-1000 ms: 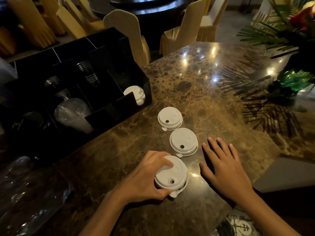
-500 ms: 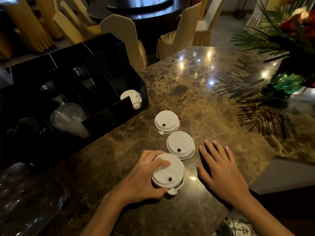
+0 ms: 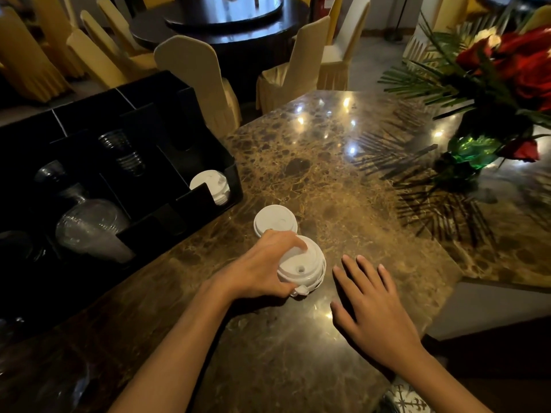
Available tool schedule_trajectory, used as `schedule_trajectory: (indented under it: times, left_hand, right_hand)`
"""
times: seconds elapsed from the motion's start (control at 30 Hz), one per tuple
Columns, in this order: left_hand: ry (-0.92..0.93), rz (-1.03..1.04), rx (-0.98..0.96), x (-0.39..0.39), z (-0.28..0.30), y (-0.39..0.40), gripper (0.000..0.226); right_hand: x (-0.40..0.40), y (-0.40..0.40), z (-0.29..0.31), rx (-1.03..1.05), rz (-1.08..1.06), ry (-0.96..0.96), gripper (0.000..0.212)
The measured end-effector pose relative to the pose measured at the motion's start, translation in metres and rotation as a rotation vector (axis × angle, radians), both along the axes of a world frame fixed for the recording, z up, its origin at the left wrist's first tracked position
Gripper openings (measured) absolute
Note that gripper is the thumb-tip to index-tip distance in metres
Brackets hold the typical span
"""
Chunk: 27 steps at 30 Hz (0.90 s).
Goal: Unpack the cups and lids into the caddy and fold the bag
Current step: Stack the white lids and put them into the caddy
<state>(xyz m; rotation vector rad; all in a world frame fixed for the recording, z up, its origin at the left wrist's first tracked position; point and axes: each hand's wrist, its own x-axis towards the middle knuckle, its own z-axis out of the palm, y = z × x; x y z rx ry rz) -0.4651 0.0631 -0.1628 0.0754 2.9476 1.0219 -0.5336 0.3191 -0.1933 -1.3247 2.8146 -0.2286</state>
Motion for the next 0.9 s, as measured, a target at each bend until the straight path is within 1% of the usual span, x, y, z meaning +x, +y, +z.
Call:
schedule_trajectory:
  times: [0.1,0.2,0.4,0.5,0.57,0.67,0.9]
  left_hand:
    - [0.004,-0.036,-0.035,0.0,-0.006,-0.001,0.063]
    - [0.028,-0.017,-0.064,0.002,-0.009,0.003,0.061]
    - [0.076,0.041,-0.024,0.014,-0.007,0.011,0.063]
    - [0.172,0.166,0.049,0.014,0.006,-0.006,0.067]
    - [0.208,0.278,0.057,0.005,0.017,-0.026,0.068]
    - [0.164,0.344,0.035,-0.011,0.028,-0.053,0.068]
    - [-0.012,0.16,0.046,-0.034,0.012,-0.07,0.065]
  right_hand:
    - [0.0,0.0,-0.002,-0.002,-0.005,0.003,0.061]
    - [0.0,0.0,-0.002,0.007,-0.007,0.009,0.061]
    - [0.0,0.001,-0.004,0.012,-0.006,0.004,0.062]
    - [0.0,0.001,-0.005,0.003,-0.001,0.008,0.061]
    - [0.0,0.001,-0.005,-0.003,0.0,0.011,0.06]
    - [0.001,0.001,-0.004,-0.004,-0.006,0.01,0.06]
    - [0.001,0.0,-0.002,0.01,-0.009,0.016,0.061]
